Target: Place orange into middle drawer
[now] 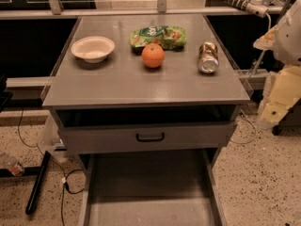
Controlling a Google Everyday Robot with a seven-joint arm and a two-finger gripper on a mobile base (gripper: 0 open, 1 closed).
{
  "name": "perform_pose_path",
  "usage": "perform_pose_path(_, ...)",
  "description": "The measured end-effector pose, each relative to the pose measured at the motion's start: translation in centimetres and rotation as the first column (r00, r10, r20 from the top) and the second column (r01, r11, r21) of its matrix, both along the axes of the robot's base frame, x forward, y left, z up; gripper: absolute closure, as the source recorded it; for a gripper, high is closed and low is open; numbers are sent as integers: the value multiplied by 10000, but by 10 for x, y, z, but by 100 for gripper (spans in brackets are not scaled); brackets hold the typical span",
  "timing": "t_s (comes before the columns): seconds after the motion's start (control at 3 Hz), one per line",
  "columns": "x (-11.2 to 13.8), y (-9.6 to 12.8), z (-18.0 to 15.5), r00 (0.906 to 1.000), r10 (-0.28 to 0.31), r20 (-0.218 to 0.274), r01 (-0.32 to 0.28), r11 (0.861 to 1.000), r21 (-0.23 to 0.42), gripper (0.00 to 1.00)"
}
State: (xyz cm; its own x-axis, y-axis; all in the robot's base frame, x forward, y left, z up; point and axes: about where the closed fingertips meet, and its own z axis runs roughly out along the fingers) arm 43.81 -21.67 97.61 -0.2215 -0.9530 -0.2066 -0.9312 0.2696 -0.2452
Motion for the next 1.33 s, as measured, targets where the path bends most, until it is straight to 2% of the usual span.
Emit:
perform_pose_path(0.33,0,0,0,10000,0,1,0,10000,0,0)
perform_pose_path(0.67,15,16,2,9985,237,485,-236,9997,-33,0)
perform_pose_path(1.0,46,40,6,9902,623,1251,-669,9972,330,0)
perform_pose_path(1.33,80,53,8,9676,1093,2276,-1425,9806,1349,0)
